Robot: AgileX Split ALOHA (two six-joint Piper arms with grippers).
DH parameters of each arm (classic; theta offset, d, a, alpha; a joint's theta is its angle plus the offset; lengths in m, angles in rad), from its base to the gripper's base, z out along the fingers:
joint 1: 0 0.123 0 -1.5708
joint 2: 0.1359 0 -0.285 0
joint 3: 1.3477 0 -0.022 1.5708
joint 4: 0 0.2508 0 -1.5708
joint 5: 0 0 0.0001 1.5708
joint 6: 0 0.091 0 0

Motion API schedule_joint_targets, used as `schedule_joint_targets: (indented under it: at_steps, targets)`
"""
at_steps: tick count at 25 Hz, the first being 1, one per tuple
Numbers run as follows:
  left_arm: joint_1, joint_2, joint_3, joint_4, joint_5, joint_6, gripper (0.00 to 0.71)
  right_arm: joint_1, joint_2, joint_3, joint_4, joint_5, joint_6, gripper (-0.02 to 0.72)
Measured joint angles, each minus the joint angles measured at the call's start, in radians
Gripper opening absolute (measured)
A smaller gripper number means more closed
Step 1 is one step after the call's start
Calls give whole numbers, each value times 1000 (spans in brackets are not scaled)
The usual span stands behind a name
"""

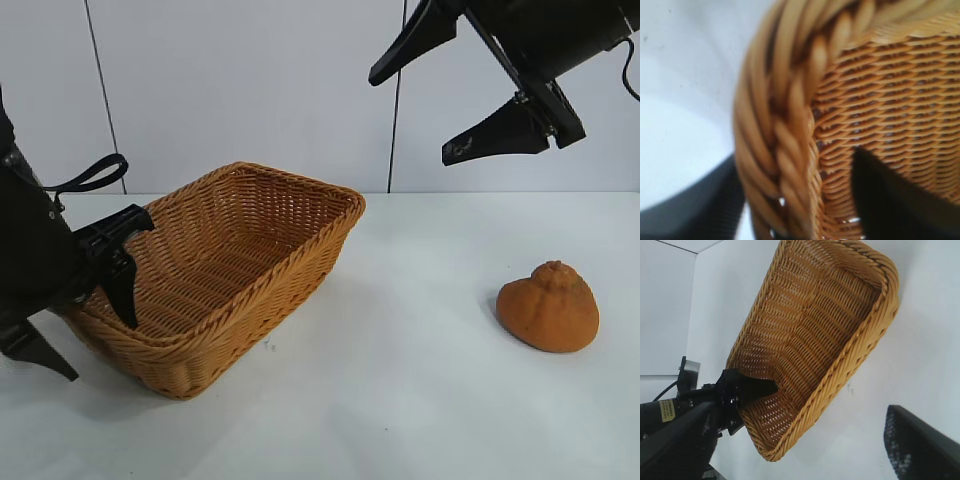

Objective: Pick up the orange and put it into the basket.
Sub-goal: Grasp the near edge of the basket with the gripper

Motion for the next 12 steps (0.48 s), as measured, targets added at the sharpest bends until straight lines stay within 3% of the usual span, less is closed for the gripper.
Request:
schedule_joint_targets:
  at_steps: [2,6,12]
  targets:
    - [1,0,-1,-13,-1,-19,90,0,0,0,-2,0,0,619]
    - [13,0,-33,-45,73,17,83,0,0,0,-5,-2,0,619]
    - [96,9,-144,-127,162,231,83,0,0,0,-11,-3,0,619]
